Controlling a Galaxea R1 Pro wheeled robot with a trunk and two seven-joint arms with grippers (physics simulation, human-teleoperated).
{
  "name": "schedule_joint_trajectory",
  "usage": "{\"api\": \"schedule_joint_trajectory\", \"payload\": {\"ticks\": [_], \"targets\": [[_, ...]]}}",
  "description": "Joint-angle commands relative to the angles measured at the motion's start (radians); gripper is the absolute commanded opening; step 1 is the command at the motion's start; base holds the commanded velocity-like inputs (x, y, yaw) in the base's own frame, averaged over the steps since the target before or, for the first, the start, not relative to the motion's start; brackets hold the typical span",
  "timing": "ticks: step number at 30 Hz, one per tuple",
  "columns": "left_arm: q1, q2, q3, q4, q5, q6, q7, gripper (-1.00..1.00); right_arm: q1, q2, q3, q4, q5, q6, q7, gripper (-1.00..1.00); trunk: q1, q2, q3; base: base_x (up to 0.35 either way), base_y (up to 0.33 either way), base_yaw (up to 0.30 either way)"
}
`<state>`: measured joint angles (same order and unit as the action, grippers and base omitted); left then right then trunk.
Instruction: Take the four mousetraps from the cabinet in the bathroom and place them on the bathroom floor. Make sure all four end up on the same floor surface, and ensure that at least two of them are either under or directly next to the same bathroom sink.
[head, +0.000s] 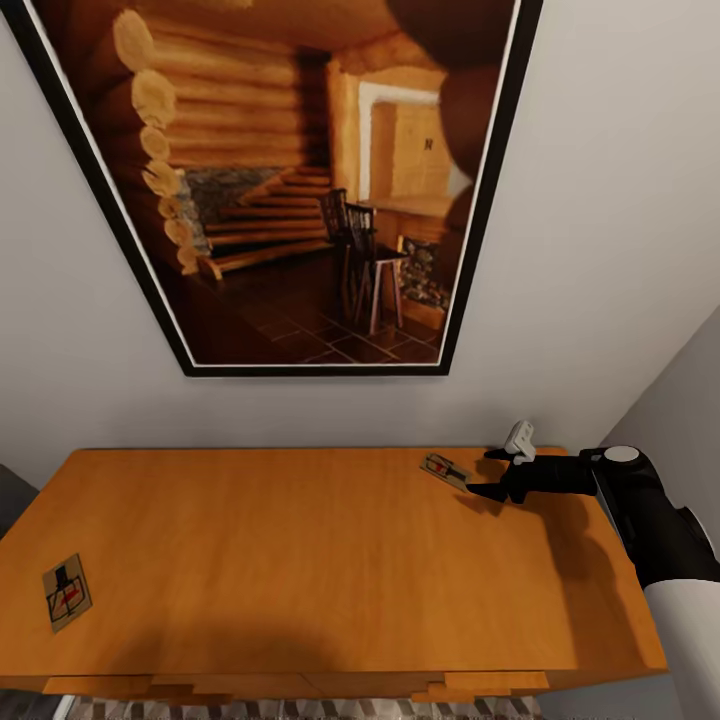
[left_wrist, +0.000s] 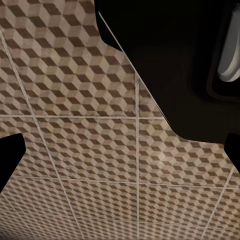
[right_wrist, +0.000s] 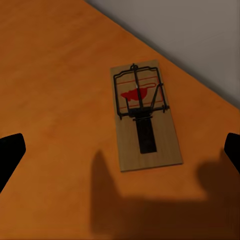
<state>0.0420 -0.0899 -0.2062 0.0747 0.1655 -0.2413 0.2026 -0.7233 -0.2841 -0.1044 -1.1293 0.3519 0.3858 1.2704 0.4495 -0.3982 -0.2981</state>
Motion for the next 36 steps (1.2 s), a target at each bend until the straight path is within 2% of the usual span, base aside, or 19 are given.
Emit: {"api": "schedule_joint_trajectory", "payload": {"ticks": [1,10,20,30,36], "targets": [[-0.001,-0.001,-0.009,0.002,0.009,-0.006,0.002,1.0,-0.001,0.0,-0.001,-0.001,0.004,0.01,0.006,1.0,0.001,-0.002,-0.003,0.0,0.0,0.0],[-0.001,-0.001,-0.009,0.002,0.009,-0.006,0.002,1.0,-0.001,0.0,-0.001,-0.001,0.004,0.01,0.006,1.0,0.001,-0.002,-0.016,0.0,0.0,0.0],[-0.001,-0.001,-0.009,0.002,0.009,-0.006,0.002,1.0,-0.001,0.002,-0.001,-0.001,0.006,0.004,-0.002,1.0,0.001,-0.002,-0.019,0.0,0.0,0.0],[-0.001,-0.001,-0.009,0.002,0.009,-0.006,0.001,1.0,-0.001,0.005,-0.001,0.004,0.005,-0.004,-0.109,1.0,0.001,-0.002,-0.019,0.0,0.0,0.0],[-0.001,-0.002,-0.009,0.002,0.009,-0.006,0.002,1.0,-0.001,0.005,-0.002,0.006,0.004,-0.005,-0.127,1.0,0.001,-0.002,-0.019,0.0,0.0,0.0]]}}
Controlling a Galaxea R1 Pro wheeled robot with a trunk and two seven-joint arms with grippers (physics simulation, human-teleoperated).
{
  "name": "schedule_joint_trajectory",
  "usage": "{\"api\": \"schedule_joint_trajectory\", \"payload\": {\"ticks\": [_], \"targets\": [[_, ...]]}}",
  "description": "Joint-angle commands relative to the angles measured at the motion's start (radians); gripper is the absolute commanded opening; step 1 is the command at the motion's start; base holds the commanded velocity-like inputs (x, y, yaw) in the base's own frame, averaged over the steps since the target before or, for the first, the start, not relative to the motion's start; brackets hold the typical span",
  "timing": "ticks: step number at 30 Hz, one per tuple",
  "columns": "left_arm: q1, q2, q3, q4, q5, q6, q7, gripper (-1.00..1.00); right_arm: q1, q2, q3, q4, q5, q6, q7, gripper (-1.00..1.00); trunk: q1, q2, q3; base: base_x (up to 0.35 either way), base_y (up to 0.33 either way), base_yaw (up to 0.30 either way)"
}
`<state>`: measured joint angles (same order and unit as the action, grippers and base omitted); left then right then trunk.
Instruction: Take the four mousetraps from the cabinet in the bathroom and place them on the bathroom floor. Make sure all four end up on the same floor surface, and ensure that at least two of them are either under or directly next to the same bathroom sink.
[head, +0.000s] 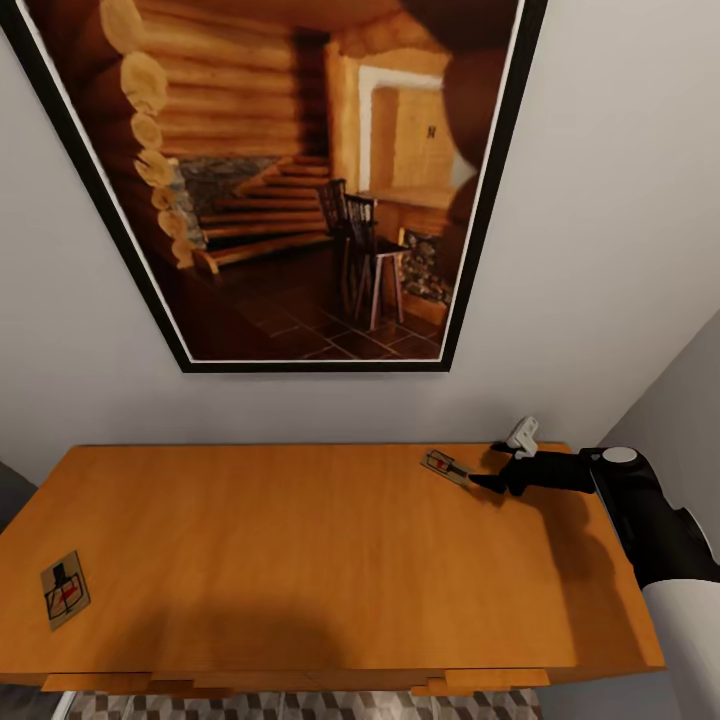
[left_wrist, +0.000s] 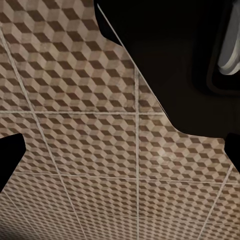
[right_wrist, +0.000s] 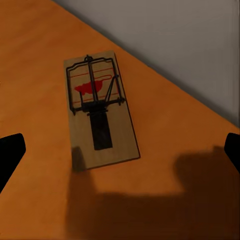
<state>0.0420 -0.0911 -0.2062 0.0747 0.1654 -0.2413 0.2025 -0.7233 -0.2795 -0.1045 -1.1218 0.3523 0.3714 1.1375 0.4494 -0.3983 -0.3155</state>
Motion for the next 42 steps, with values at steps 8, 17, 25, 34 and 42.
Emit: {"api": "schedule_joint_trajectory", "payload": {"ticks": [8,17,25,34,42], "targets": [[0.001,-0.001,-0.009,0.002,0.009,-0.006,0.002,1.0,-0.001,0.0,-0.001,-0.002,0.001,0.005,0.017,1.0,0.001,-0.002,-0.004,0.0,0.0,0.0],[0.001,-0.001,-0.009,0.002,0.009,-0.006,0.002,1.0,-0.001,0.0,-0.001,-0.003,0.001,0.004,0.02,1.0,0.001,-0.002,-0.016,0.0,0.0,0.0],[0.001,-0.001,-0.009,0.002,0.009,-0.006,0.002,1.0,-0.001,0.0,-0.001,-0.003,0.001,0.004,0.021,1.0,0.001,-0.002,-0.029,0.0,0.0,0.0],[0.001,-0.001,-0.009,0.002,0.009,-0.006,0.002,1.0,-0.001,0.0,-0.001,-0.003,0.001,0.004,0.021,1.0,0.001,-0.002,-0.043,0.0,0.002,0.0],[0.001,-0.001,-0.009,0.002,0.009,-0.006,0.002,1.0,-0.001,0.0,-0.001,-0.003,0.001,0.004,0.02,1.0,0.001,-0.002,-0.054,0.0,0.1,0.0]]}}
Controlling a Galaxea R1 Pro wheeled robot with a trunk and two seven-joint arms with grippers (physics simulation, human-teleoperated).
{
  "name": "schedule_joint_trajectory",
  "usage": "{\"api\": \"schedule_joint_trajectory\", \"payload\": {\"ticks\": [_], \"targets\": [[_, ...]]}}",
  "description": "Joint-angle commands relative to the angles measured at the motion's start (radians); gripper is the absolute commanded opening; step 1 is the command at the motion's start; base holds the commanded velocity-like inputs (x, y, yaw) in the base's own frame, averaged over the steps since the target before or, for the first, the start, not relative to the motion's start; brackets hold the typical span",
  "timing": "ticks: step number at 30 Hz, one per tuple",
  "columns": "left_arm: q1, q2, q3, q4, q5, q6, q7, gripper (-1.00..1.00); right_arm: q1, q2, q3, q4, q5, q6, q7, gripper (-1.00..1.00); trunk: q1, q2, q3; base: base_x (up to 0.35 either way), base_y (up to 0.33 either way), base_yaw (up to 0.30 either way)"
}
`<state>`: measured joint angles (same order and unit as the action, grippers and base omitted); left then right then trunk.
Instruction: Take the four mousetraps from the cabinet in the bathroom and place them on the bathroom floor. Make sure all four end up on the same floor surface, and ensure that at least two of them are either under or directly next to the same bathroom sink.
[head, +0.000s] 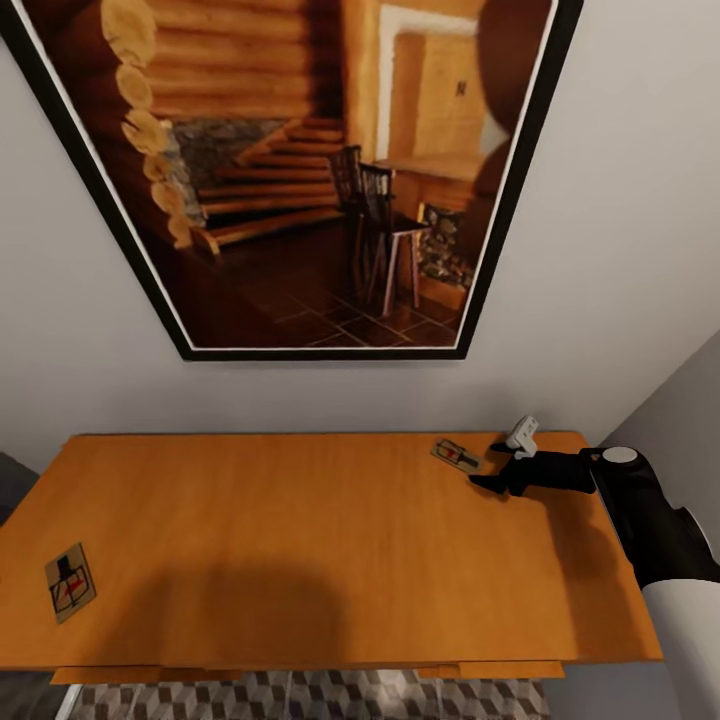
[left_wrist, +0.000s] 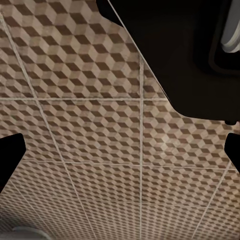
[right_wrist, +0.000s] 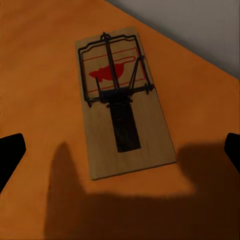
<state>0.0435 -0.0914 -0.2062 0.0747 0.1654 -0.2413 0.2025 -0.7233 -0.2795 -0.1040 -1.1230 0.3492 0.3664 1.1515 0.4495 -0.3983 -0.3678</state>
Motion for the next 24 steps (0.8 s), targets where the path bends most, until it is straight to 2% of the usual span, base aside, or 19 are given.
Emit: {"api": "schedule_joint_trajectory", "payload": {"ticks": [1,12,24], "targets": [[-0.001,-0.001,-0.009,0.002,0.009,-0.006,0.002,1.0,-0.001,0.0,-0.002,-0.001,0.004,0.009,0.006,1.0,0.001,-0.002,-0.002,0.0,0.03,0.0],[-0.001,-0.001,-0.009,0.002,0.009,-0.006,0.002,1.0,-0.001,0.0,-0.001,-0.001,0.004,0.009,0.005,1.0,0.001,-0.002,-0.003,0.003,0.006,0.0],[-0.001,-0.001,-0.009,0.002,0.009,-0.006,0.002,1.0,-0.001,0.0,-0.001,-0.001,0.005,0.009,0.005,1.0,0.001,-0.002,-0.003,0.068,0.0,0.0]]}}
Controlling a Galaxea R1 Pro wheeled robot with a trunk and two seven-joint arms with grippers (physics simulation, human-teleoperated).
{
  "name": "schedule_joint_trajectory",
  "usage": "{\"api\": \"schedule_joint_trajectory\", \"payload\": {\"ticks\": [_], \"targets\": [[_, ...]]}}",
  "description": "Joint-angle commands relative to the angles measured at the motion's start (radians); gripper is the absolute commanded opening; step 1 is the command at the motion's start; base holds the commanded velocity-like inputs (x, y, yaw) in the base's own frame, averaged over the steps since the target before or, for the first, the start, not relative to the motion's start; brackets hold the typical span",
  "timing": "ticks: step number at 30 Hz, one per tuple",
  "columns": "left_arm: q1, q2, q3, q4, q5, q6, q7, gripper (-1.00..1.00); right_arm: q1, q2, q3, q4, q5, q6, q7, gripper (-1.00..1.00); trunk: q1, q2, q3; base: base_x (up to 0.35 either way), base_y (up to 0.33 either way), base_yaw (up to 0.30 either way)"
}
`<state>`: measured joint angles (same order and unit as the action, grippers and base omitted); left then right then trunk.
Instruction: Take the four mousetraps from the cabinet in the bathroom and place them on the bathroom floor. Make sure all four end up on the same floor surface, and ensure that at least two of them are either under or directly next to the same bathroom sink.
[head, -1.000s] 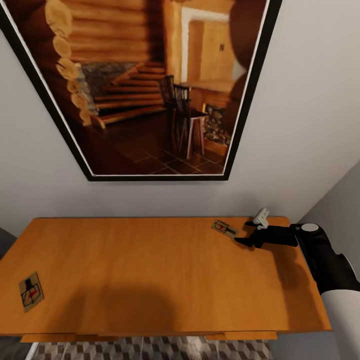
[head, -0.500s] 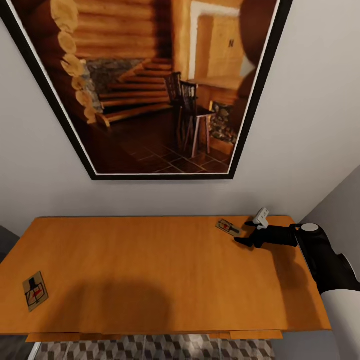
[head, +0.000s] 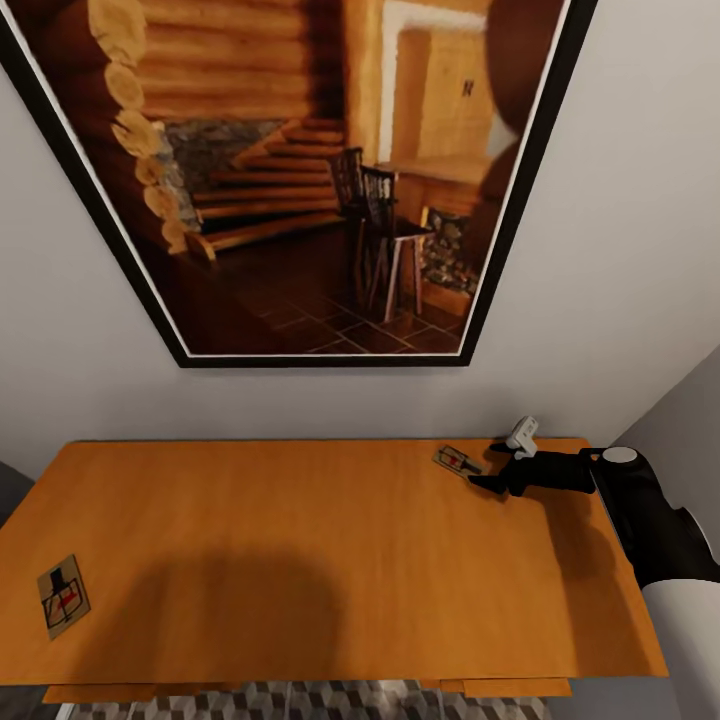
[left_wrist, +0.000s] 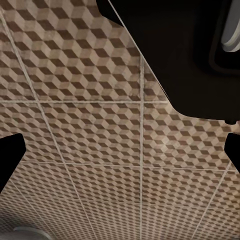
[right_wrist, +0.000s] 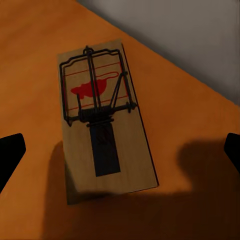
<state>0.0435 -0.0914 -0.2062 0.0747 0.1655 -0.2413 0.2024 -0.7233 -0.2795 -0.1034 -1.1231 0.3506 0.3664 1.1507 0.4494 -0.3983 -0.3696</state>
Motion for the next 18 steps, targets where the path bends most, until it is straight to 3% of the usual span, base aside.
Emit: {"api": "schedule_joint_trajectory", "payload": {"ticks": [1,18], "targets": [[-0.001,-0.001,-0.009,0.002,0.009,-0.006,0.002,1.0,-0.001,0.0,-0.001,-0.001,0.003,0.009,0.006,1.0,0.001,-0.002,-0.001,0.009,0.0,0.0],[-0.001,-0.001,-0.009,0.002,0.009,-0.006,0.002,1.0,-0.001,0.0,-0.002,-0.003,0.003,0.009,0.022,1.0,0.001,-0.002,-0.006,0.001,0.0,0.0]]}}
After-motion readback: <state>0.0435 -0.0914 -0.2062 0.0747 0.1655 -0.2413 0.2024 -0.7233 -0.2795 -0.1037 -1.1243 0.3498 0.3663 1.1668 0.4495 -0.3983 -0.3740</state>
